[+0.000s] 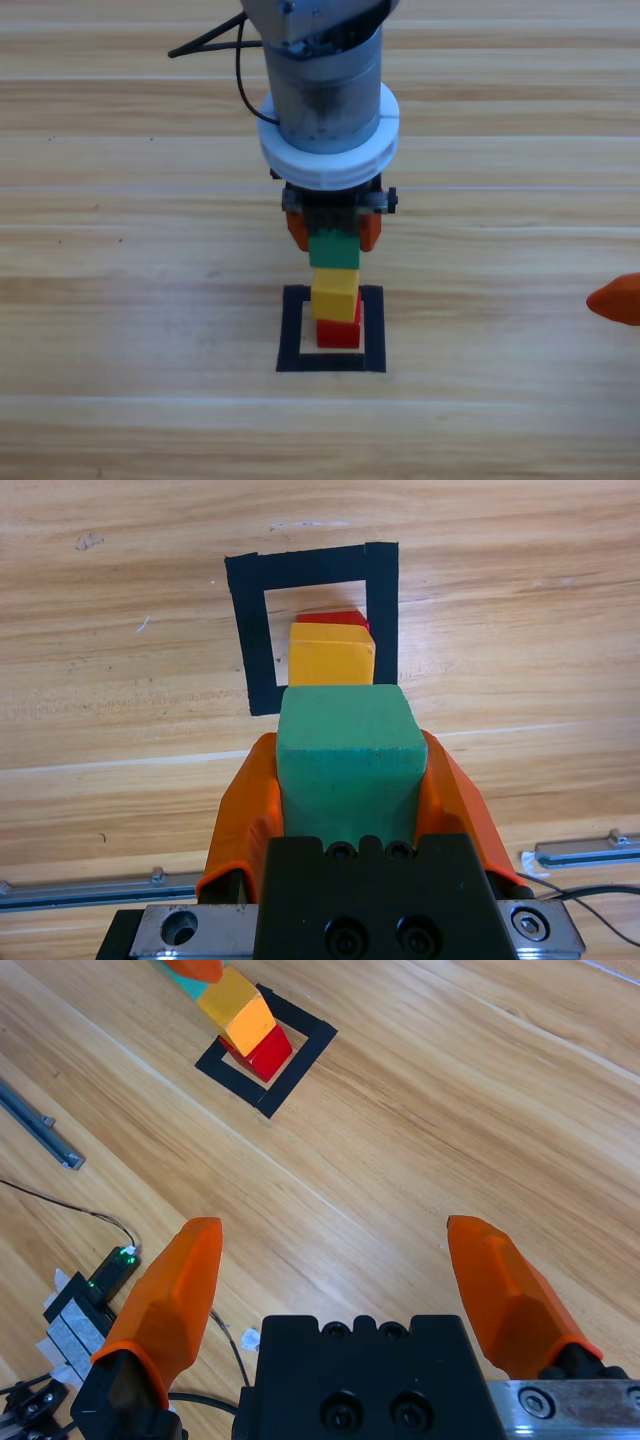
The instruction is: Stack the blocks in the rectangular block: red at the bottom, yellow in the middle, green on top
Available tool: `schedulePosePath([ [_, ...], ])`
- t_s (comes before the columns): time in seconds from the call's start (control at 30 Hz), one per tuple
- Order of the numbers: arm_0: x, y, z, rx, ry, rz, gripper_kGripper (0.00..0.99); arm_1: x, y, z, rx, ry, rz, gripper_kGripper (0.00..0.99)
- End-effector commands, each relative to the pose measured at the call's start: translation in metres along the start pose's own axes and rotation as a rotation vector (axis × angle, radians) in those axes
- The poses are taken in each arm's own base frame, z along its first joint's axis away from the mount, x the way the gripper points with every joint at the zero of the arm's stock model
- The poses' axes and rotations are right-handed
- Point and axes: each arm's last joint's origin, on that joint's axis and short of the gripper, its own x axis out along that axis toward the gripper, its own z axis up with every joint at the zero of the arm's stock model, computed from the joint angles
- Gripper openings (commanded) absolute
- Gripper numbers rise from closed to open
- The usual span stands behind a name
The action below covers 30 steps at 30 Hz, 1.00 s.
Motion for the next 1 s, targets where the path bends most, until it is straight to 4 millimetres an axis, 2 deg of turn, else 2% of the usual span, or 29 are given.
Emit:
schedulePosePath([
  [0.03,0.016,-0.008,-0.008,0.046,0.019,0.037,0.0,0.008,-0.007,-0.006,0.019,0.021,-0.035,0.99],
  [0.63,0.037,-0.014,-0.007,0.069,0.034,0.053,0.0,0.008,-0.007,-0.006,0.019,0.022,-0.036,0.99],
  [1.0,0.043,-0.015,-0.007,0.074,0.038,0.059,0.0,0.008,-0.007,-0.006,0.019,0.021,-0.035,0.99],
])
